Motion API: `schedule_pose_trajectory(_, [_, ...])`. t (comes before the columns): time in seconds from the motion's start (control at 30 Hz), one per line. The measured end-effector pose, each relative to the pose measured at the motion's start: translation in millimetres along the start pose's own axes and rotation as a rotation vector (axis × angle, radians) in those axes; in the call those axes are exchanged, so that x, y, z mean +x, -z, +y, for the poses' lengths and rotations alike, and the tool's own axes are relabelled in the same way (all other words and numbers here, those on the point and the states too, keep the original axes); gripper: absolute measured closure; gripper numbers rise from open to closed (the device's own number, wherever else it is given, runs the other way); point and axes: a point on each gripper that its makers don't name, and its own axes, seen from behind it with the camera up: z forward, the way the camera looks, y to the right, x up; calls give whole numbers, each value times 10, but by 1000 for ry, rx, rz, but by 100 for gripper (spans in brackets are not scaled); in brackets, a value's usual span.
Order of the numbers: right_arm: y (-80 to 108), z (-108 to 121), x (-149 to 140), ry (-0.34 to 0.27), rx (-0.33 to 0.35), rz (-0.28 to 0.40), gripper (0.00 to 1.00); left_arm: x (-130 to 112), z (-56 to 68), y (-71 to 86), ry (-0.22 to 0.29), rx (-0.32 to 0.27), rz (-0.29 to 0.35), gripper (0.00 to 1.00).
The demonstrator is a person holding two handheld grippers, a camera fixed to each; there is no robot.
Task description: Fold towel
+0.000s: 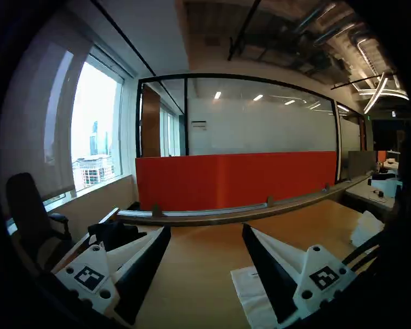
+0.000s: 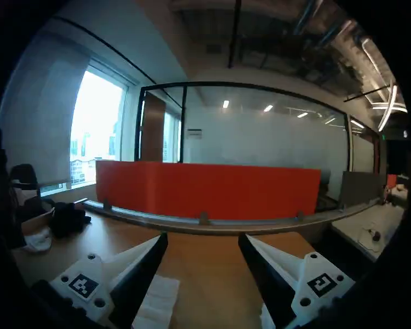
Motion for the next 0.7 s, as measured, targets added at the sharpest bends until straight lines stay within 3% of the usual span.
schedule_pose_trajectory(0.37, [82,-440,-413,79,164,-113,0,-75,332,-8,-61,-168,-97,3])
schedule_pose_trajectory(0.7, [146,-757,-791,183,308,-248,0,-448,565,22,-120,-281,-196,3])
